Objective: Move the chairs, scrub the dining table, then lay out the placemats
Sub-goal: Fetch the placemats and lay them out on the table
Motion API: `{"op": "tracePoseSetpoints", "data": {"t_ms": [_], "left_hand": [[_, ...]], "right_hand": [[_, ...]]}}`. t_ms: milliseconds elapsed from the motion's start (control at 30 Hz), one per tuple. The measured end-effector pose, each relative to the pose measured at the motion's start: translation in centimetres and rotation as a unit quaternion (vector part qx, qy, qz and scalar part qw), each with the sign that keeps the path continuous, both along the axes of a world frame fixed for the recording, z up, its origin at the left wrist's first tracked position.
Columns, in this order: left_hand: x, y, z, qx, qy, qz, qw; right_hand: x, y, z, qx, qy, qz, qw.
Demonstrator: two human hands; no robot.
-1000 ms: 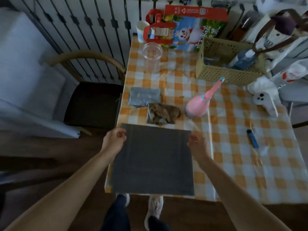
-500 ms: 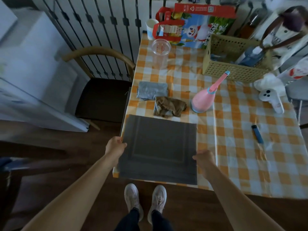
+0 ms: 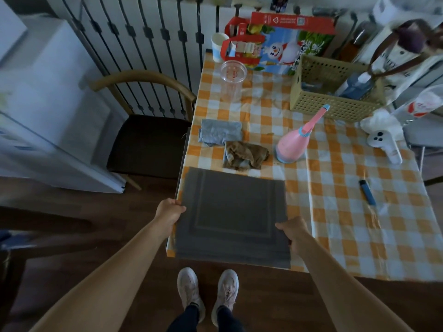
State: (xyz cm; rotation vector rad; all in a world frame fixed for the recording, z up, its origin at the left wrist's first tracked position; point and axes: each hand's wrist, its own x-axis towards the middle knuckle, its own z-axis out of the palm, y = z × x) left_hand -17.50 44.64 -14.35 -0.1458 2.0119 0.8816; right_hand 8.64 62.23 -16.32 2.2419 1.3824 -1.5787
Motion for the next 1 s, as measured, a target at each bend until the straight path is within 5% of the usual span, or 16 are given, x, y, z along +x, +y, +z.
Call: {"op": "tracePoseSetpoints", "data": {"t_ms": [233,400,667,1000], "left_hand": [[0.7,0.2,0.1,-0.021,0.036,-0.021,0.999],[1.1,0.2,0.4,-0.004,-0.001,-0.010,1.000],[1.9,-0.3,0.8,0.035,0.017,-0.105,0.994],[1.1,-1.7,4.2,0.124,0.019,-0.006,0.992]], "right_hand": [[-0.5,-1.5,0.5,0.075,-0.099,0.104,0.987],[-0.8,-1.6,0.2,0.032,-0.018,0.041,0.998],[-0.6,-2.2,-0.1,0.093,-0.036,0.091,0.991],[-1.3,-1.3,4.4,0.144,0.164,0.068,0.973]]}}
